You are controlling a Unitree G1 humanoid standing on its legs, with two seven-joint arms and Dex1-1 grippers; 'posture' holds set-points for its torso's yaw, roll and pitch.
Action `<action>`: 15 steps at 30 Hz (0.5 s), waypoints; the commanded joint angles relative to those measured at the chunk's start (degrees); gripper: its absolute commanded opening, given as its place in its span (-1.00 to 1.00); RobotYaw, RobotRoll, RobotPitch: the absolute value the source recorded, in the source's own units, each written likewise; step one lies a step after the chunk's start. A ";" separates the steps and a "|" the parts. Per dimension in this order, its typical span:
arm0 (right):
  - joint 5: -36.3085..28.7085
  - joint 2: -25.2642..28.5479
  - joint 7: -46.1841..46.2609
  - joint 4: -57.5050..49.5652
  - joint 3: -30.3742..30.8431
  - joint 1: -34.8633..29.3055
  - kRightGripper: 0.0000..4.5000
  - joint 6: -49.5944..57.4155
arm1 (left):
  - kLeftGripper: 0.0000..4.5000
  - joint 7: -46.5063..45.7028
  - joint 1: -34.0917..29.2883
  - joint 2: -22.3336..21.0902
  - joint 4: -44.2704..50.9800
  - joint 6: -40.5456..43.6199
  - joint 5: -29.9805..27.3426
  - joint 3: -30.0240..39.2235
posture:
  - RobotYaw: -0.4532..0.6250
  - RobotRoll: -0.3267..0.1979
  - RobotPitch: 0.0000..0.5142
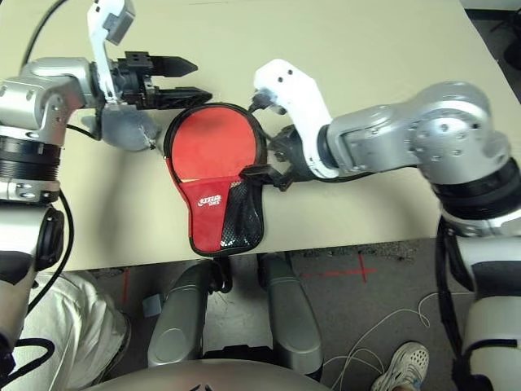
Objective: Store the ping-pong paddle in its case and zip it.
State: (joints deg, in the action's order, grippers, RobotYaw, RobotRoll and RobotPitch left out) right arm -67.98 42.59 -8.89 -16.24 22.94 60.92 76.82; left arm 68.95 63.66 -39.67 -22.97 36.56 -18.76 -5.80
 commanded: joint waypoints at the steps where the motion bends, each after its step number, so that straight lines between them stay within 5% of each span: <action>1: 6.52 -1.71 -6.04 -2.48 2.19 0.67 0.99 -1.12 | 1.00 2.75 -0.65 -3.73 3.32 2.00 1.01 -1.07 | -0.38 0.25 0.36; 15: 25.71 -6.42 -27.37 -2.59 10.80 1.40 0.99 -7.74 | 1.00 7.04 -3.58 -16.46 8.09 4.13 3.91 -1.99 | -0.28 0.25 0.29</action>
State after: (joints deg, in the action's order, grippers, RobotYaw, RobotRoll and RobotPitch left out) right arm -44.21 36.46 -33.96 -17.90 31.57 62.05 70.21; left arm 75.15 60.46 -54.98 -15.34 41.47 -15.95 -7.07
